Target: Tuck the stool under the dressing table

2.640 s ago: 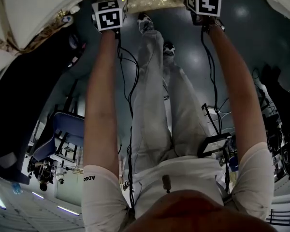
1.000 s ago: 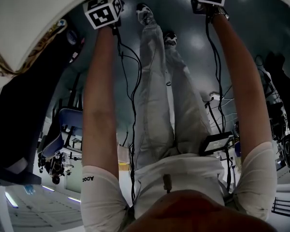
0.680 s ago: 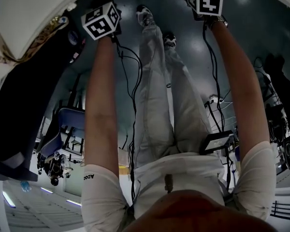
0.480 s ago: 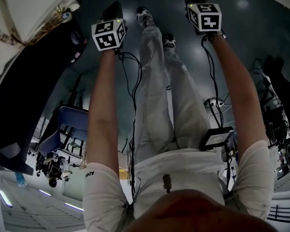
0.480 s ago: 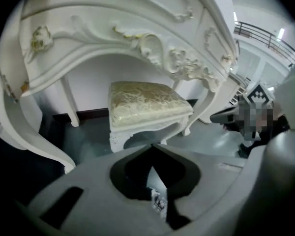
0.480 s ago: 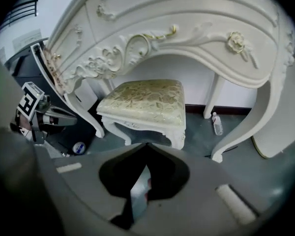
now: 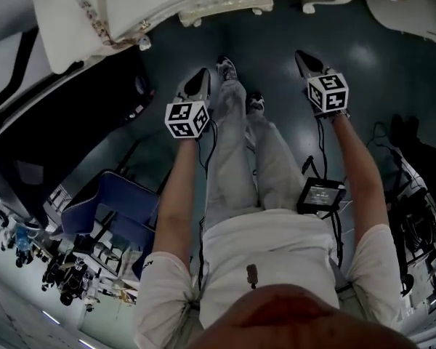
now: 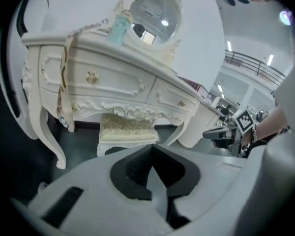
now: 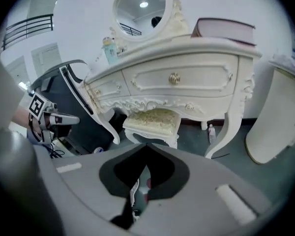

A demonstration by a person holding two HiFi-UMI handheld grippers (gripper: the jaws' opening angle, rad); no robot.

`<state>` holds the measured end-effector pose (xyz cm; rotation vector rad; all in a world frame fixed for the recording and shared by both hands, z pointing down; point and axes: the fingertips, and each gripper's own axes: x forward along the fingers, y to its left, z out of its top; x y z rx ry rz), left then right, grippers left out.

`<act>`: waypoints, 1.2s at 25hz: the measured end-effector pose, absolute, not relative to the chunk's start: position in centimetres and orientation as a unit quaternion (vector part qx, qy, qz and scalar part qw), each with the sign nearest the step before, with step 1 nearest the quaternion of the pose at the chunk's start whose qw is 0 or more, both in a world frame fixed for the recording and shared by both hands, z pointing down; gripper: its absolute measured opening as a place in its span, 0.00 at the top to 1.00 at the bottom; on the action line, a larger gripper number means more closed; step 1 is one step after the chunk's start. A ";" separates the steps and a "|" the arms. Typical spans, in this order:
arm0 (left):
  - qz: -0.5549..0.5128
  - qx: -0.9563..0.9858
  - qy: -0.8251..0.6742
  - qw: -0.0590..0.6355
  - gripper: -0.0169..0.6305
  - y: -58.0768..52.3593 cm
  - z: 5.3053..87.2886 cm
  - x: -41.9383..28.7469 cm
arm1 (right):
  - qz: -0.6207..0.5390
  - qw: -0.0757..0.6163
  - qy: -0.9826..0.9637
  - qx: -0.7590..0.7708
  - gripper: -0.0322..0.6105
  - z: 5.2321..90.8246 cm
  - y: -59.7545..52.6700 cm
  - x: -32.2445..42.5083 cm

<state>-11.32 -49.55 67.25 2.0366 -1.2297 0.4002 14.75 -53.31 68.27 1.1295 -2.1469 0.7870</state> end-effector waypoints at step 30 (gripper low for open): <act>-0.005 0.860 -0.494 0.132 0.96 -33.3 19.0 -16.6 | 0.196 -0.024 -0.889 0.413 0.94 12.6 -36.0 15.3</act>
